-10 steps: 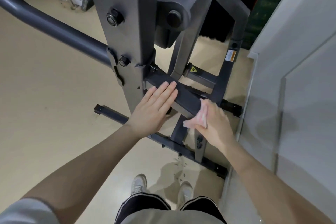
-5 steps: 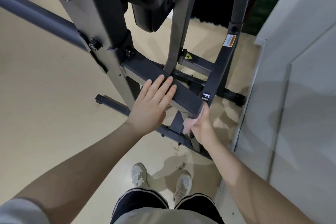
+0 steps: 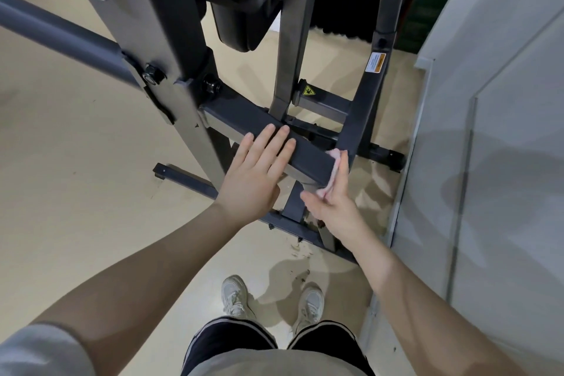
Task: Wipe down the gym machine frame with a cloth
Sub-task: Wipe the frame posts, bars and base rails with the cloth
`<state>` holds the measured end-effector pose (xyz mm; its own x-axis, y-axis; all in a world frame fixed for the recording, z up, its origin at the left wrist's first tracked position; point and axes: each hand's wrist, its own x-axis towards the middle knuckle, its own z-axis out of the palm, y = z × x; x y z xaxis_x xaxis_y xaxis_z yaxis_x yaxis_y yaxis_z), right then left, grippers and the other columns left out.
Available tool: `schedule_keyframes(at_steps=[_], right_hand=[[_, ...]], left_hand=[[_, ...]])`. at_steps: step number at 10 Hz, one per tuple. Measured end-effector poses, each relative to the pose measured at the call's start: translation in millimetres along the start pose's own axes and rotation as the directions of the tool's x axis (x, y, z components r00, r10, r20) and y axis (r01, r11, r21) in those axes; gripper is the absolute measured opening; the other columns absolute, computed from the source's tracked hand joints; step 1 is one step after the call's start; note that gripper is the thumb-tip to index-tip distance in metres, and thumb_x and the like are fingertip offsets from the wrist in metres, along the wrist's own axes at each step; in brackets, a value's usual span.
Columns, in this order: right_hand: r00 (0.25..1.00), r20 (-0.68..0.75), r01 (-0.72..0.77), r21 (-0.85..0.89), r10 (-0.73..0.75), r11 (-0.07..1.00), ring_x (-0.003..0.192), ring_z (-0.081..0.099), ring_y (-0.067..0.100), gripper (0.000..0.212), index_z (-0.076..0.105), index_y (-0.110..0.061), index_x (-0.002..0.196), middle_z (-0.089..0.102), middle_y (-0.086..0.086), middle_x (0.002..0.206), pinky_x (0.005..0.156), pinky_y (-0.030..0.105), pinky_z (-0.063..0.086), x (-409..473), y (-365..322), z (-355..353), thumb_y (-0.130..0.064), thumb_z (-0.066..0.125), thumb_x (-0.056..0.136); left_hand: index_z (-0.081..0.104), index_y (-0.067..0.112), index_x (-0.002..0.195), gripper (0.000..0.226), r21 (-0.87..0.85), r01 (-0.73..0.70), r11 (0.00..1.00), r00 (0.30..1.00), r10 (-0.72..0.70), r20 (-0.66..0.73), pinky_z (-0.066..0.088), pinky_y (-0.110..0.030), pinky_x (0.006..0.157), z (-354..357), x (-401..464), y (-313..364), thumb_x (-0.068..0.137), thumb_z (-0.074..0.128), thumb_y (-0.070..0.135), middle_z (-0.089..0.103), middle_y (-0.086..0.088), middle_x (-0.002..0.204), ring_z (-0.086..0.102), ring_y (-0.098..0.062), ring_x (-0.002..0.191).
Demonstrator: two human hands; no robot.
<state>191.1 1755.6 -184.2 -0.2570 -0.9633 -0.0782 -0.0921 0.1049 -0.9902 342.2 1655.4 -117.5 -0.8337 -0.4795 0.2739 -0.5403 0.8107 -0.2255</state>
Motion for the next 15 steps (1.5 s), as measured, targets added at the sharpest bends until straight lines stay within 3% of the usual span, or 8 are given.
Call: schedule_keyframes(at_steps=[1, 2, 4, 6, 9, 13, 14, 15], right_hand=[[0.989, -0.146, -0.002, -0.001, 0.002, 1.000, 0.070, 0.049, 0.001, 0.096, 0.015, -0.057, 0.141, 0.035, 0.016, 0.143, 0.059, 0.025, 0.049, -2, 36, 6, 0.007, 0.051, 0.079], [0.961, -0.204, -0.195, -0.026, 0.185, 0.981, 0.119, 0.047, 0.008, 0.090, 0.018, -0.043, 0.140, 0.023, 0.007, 0.154, 0.100, 0.038, 0.046, -7, 48, 11, 0.017, 0.046, 0.079], [0.965, -0.259, -0.020, -0.218, -0.038, 0.976, 0.147, 0.015, 0.020, 0.084, 0.004, -0.035, 0.151, 0.009, -0.002, 0.161, 0.118, 0.045, 0.022, -13, -9, 17, 0.007, 0.048, 0.093], [0.971, -0.067, 0.113, -0.712, -0.228, 0.693, 0.141, -0.026, 0.005, 0.087, -0.018, -0.020, 0.143, -0.022, -0.013, 0.151, 0.113, 0.021, -0.021, -2, -49, 47, -0.018, 0.053, 0.095], [0.887, -0.431, -0.218, -0.706, -0.165, 0.673, 0.147, 0.006, 0.020, 0.081, 0.012, -0.004, 0.151, 0.010, 0.009, 0.160, 0.117, 0.027, 0.009, -1, -41, 53, 0.020, 0.042, 0.079], [0.819, -0.317, -0.124, -0.911, -0.478, 0.393, 0.120, 0.056, 0.030, 0.084, 0.051, 0.009, 0.129, 0.055, 0.022, 0.132, 0.104, 0.031, 0.033, 57, -100, 122, 0.018, 0.080, 0.050], [0.815, -0.373, -0.135, -0.867, -0.443, 0.481, 0.133, 0.042, 0.027, 0.057, 0.043, -0.003, 0.139, 0.046, 0.012, 0.144, 0.108, 0.025, 0.027, 16, -91, 141, 0.008, 0.049, 0.083], [0.797, -0.603, -0.338, -0.510, -0.048, 0.791, 0.092, 0.055, 0.021, 0.041, 0.059, -0.034, 0.111, 0.059, -0.002, 0.105, 0.083, 0.029, 0.040, -12, -81, 171, -0.005, 0.041, 0.089]], left_hand=[[0.037, 0.004, 0.139, 0.078, 0.001, -0.013, 1.000, 1.000, 0.013, 0.006, 0.002, -0.042, 0.114, 0, -1, -2, 0.064, 0.059, 0.007, 0.039, -0.017, 0.146, 0.024, -0.033, 0.136], [0.038, 0.003, 0.140, 0.076, -0.003, -0.027, 1.000, 1.000, 0.027, 0.004, 0.003, -0.042, 0.114, -1, -1, -4, 0.066, 0.058, 0.007, 0.038, -0.018, 0.146, 0.023, -0.034, 0.136], [0.042, 0.001, 0.137, 0.077, -0.034, -0.022, 0.999, 1.000, 0.022, -0.016, 0.009, -0.045, 0.113, 3, 0, -1, 0.063, 0.063, 0.005, 0.041, -0.018, 0.144, 0.024, -0.034, 0.135], [0.030, 0.002, 0.140, 0.069, -0.163, -0.107, 0.981, 0.994, 0.101, -0.045, 0.002, -0.037, 0.115, 4, -3, -15, 0.074, 0.048, 0.009, 0.036, -0.016, 0.148, 0.021, -0.031, 0.138], [0.034, 0.001, 0.136, 0.063, -0.299, -0.292, 0.909, 0.955, 0.258, -0.146, 0.002, -0.031, 0.116, -5, -23, -79, 0.074, 0.041, -0.004, 0.043, -0.017, 0.143, 0.027, -0.029, 0.134], [0.033, 0.001, 0.136, 0.063, -0.208, -0.409, 0.888, 0.906, 0.367, -0.211, 0.019, -0.042, 0.107, -5, -33, -152, 0.074, 0.030, 0.009, 0.034, -0.014, 0.146, 0.026, -0.031, 0.134], [0.028, 0.000, 0.138, 0.065, -0.233, -0.425, 0.875, 0.900, 0.380, -0.215, 0.018, -0.041, 0.111, 4, -31, -159, 0.074, 0.028, 0.005, 0.023, -0.012, 0.148, 0.024, -0.031, 0.135], [0.025, -0.001, 0.140, 0.066, -0.295, -0.458, 0.839, 0.887, 0.410, -0.212, 0.023, -0.040, 0.113, 16, -33, -163, 0.074, 0.030, -0.001, 0.021, -0.013, 0.149, 0.025, -0.032, 0.136]])
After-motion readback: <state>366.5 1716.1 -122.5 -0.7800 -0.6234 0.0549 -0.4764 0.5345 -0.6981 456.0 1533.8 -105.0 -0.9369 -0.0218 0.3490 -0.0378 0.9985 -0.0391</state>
